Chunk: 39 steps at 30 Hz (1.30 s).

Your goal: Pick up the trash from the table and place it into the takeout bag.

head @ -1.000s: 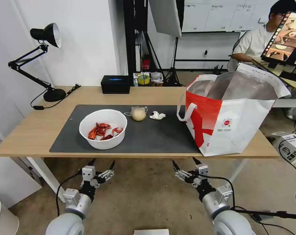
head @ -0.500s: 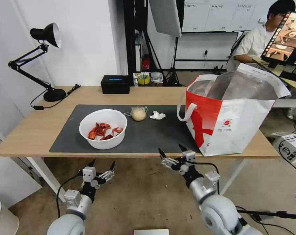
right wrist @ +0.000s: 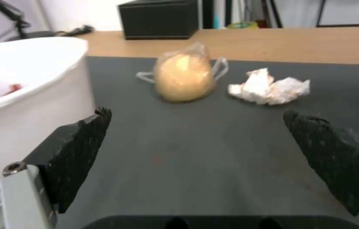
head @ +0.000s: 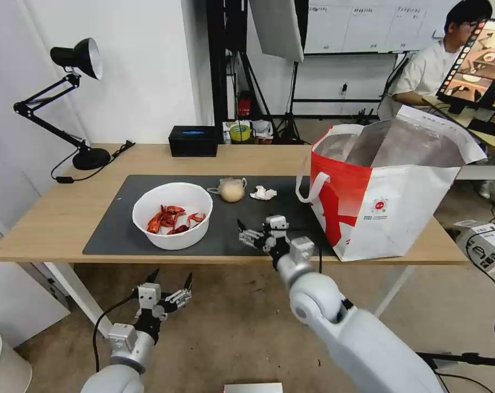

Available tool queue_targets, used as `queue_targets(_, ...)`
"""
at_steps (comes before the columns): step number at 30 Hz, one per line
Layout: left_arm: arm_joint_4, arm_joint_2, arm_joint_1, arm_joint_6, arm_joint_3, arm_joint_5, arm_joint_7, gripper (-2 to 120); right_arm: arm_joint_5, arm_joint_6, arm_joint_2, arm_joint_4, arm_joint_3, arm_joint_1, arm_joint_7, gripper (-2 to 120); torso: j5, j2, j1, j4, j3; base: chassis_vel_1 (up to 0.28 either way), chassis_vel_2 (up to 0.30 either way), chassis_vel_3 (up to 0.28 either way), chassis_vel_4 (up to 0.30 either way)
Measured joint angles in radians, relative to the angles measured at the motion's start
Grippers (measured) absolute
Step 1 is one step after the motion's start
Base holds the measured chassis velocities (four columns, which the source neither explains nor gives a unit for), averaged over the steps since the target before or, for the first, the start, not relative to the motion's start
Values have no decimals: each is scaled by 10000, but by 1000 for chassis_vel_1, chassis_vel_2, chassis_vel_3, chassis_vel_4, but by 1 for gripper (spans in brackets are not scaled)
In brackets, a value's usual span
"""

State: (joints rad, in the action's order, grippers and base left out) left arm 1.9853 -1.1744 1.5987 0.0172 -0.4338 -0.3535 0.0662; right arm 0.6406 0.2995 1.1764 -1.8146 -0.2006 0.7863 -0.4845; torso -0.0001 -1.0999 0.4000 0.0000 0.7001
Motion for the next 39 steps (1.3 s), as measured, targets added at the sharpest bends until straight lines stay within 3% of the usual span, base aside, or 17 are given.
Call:
queue_targets(17, -123, -37, -174, 16, 173, -34, 19, 100, 542, 952, 1458, 2794, -405, -2642, -2475, 100, 1, 0, 1, 0, 1, 0, 0, 0, 0)
queue_targets(39, -30, -93, -42, 124, 144, -24, -15, 100, 506, 1505, 2480, 4947, -195, -3460, -3179, 100, 1, -1, 0, -1, -1, 0, 0, 0, 0)
